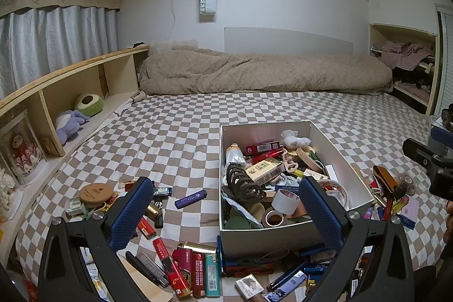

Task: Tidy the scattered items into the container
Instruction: 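Move both tools down toward the scattered lighters and strips beside the box, then grasp the brown leather strip with the right tool while the left tool grasps the red Lamborghini lighter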

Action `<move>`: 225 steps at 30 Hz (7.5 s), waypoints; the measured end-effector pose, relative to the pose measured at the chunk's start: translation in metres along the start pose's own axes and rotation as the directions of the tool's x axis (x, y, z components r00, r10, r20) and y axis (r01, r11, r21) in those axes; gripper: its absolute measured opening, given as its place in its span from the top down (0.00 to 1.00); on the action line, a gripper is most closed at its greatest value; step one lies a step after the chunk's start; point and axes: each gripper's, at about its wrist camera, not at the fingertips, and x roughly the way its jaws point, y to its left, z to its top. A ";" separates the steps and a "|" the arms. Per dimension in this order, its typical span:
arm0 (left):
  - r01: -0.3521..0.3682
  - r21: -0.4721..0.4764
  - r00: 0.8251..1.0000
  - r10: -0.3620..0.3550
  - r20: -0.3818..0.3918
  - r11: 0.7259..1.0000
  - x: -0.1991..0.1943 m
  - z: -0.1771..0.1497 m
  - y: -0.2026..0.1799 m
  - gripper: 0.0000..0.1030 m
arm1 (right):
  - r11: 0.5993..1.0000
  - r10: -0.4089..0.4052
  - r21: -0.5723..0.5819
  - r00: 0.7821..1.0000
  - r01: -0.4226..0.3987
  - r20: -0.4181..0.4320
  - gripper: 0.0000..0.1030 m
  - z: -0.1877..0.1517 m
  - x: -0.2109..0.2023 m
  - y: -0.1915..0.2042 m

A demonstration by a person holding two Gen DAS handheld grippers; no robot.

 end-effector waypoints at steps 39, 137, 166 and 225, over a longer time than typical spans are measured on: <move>-0.098 -0.078 0.986 0.086 -0.140 0.992 0.050 -0.020 0.030 0.00 | 0.987 -0.116 0.094 0.981 0.131 -0.156 0.00 -0.023 0.050 -0.043; 0.151 -0.660 0.686 -0.558 -0.466 0.736 0.223 -0.096 0.133 0.00 | 0.744 -0.165 0.535 0.886 0.400 -0.433 0.00 -0.119 0.153 -0.222; 0.061 -0.656 0.868 -0.365 -0.338 0.752 0.218 -0.080 0.192 0.00 | 0.906 -0.061 0.344 0.881 0.246 -0.470 0.46 -0.109 0.226 -0.192; -0.158 0.023 0.868 0.150 -0.474 0.987 0.210 -0.087 0.144 0.25 | 0.722 0.275 0.692 0.917 0.003 -0.290 0.51 -0.106 0.179 -0.186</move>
